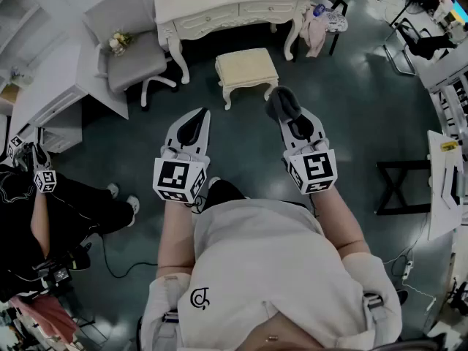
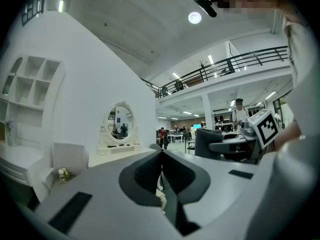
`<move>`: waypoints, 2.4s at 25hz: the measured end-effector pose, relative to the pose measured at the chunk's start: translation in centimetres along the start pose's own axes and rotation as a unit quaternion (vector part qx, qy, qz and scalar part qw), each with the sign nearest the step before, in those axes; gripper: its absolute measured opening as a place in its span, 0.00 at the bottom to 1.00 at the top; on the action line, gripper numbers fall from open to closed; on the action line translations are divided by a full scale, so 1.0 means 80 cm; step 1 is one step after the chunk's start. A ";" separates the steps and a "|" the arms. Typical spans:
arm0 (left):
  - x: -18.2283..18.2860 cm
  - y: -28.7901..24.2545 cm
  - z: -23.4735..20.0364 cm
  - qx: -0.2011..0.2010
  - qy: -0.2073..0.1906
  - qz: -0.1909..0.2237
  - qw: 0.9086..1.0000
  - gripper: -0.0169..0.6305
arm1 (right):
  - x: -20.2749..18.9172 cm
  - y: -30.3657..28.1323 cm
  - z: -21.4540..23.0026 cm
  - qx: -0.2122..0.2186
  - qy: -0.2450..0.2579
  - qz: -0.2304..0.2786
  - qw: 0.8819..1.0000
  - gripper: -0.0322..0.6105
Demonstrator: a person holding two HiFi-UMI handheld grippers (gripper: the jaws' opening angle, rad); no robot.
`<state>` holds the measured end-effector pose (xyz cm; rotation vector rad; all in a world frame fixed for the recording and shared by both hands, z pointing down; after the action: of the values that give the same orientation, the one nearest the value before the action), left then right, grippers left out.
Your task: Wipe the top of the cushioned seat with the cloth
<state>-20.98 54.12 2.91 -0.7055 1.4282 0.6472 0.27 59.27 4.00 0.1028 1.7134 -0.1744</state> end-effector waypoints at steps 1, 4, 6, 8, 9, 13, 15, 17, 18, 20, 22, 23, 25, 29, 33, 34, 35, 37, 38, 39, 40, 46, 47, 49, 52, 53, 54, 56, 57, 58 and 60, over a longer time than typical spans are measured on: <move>0.000 0.000 0.001 -0.001 0.000 0.001 1.000 0.04 | 0.000 0.000 0.000 0.000 0.000 0.000 1.000 0.15; 0.002 -0.002 0.001 -0.001 0.002 0.002 1.000 0.04 | 0.001 -0.002 -0.001 0.000 0.004 0.000 1.000 0.15; 0.002 -0.003 -0.002 0.002 0.004 0.003 1.000 0.04 | 0.001 -0.004 -0.002 0.001 0.005 0.000 1.000 0.15; 0.002 -0.003 -0.004 0.005 0.008 0.006 1.000 0.04 | 0.000 -0.006 -0.003 0.005 0.001 -0.002 1.000 0.15; 0.003 -0.002 -0.005 0.006 0.010 0.008 1.000 0.04 | -0.001 -0.007 -0.003 0.007 -0.003 -0.003 1.000 0.15; 0.004 -0.004 -0.005 0.004 0.005 0.010 1.000 0.04 | -0.005 -0.010 -0.004 0.011 -0.008 -0.006 1.000 0.15; 0.003 -0.005 -0.005 0.005 0.003 0.009 1.000 0.04 | -0.005 -0.012 -0.001 0.008 -0.011 -0.006 1.000 0.15; 0.003 -0.008 -0.007 0.006 0.004 0.009 1.000 0.04 | -0.005 -0.015 0.001 0.003 -0.010 -0.003 1.000 0.15; 0.003 -0.009 -0.007 0.006 0.004 0.008 1.000 0.04 | -0.006 -0.016 0.002 0.001 -0.008 -0.003 1.000 0.15; 0.001 -0.012 -0.008 0.007 0.005 0.005 1.000 0.04 | -0.010 -0.017 0.004 0.000 -0.008 -0.005 1.000 0.16; -0.001 -0.015 -0.008 0.008 0.005 0.001 1.000 0.04 | -0.017 -0.019 0.006 0.003 -0.014 -0.012 1.000 0.16; -0.002 -0.016 -0.010 0.008 0.004 -0.001 1.000 0.04 | -0.020 -0.021 0.008 0.003 -0.016 -0.016 1.000 0.16; -0.006 -0.023 -0.016 0.008 0.005 -0.006 1.000 0.04 | -0.027 -0.032 0.013 0.000 -0.019 -0.023 1.000 0.16; -0.021 -0.042 -0.038 0.013 0.021 -0.021 0.999 0.04 | -0.043 -0.058 0.021 -0.001 -0.025 -0.043 0.999 0.16; -0.038 -0.077 -0.069 0.010 0.029 -0.035 0.999 0.04 | -0.060 -0.105 0.033 -0.005 -0.040 -0.062 0.997 0.16; -0.042 -0.088 -0.079 0.008 0.031 -0.037 0.999 0.04 | -0.064 -0.120 0.036 -0.004 -0.045 -0.066 0.997 0.16; -0.045 -0.099 -0.089 0.005 0.033 -0.037 0.999 0.04 | -0.068 -0.136 0.038 -0.002 -0.049 -0.071 0.996 0.16; -0.050 -0.126 -0.114 -0.006 0.039 -0.029 0.999 0.04 | -0.074 -0.172 0.044 0.002 -0.049 -0.079 0.996 0.16; -0.053 -0.141 -0.127 -0.013 0.043 -0.024 0.999 0.04 | -0.077 -0.193 0.047 0.003 -0.047 -0.084 0.995 0.16; -0.055 -0.158 -0.143 -0.020 0.047 -0.020 0.999 0.04 | -0.080 -0.215 0.051 0.003 -0.046 -0.091 0.995 0.16; -0.058 -0.176 -0.159 -0.026 0.050 -0.017 0.998 0.04 | -0.084 -0.240 0.055 0.004 -0.044 -0.099 0.994 0.16; -0.065 -0.290 -0.285 -0.049 0.065 -0.014 0.997 0.04 | -0.116 -0.401 0.074 0.016 -0.027 -0.162 0.986 0.16; -0.063 -0.306 -0.308 -0.047 0.065 -0.013 0.997 0.04 | -0.119 -0.428 0.076 0.021 -0.026 -0.169 0.985 0.16; -0.062 -0.336 -0.350 -0.039 0.064 -0.015 0.997 0.04 | -0.123 -0.477 0.080 0.032 -0.021 -0.177 0.983 0.16; -0.073 -0.377 -0.393 -0.028 0.059 -0.034 0.997 0.04 | -0.132 -0.536 0.088 0.047 -0.016 -0.186 0.981 0.17; -0.080 -0.390 -0.403 -0.025 0.060 -0.042 0.997 0.04 | -0.137 -0.554 0.092 0.050 -0.016 -0.190 0.980 0.17; -0.089 -0.402 -0.411 -0.025 0.063 -0.051 0.996 0.04 | -0.143 -0.571 0.096 0.053 -0.018 -0.196 0.979 0.17; -0.108 -0.423 -0.420 -0.029 0.073 -0.071 0.994 0.04 | -0.159 -0.600 0.104 0.059 -0.020 -0.212 0.975 0.17; -0.118 -0.432 -0.423 -0.030 0.075 -0.082 0.993 0.04 | -0.168 -0.612 0.107 0.064 -0.022 -0.225 0.972 0.17; -0.127 -0.439 -0.425 -0.030 0.075 -0.092 0.992 0.04 | -0.177 -0.624 0.110 0.071 -0.023 -0.239 0.968 0.17; -0.144 -0.452 -0.431 -0.026 0.081 -0.101 0.991 0.04 | -0.198 -0.647 0.113 0.090 -0.028 -0.263 0.960 0.17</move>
<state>-16.13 4.70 15.58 -0.9474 1.4697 0.4788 2.72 7.24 21.35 -0.2269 1.6336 -0.7215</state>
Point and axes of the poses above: the fingertips, and each gripper's own axes: y backward along the fingers, z to its right, x out of its top, the point moved 4 cm from there along y, backward along the fingers, and after that the axes turned 3 degrees about -x, right-handed, at the moved point
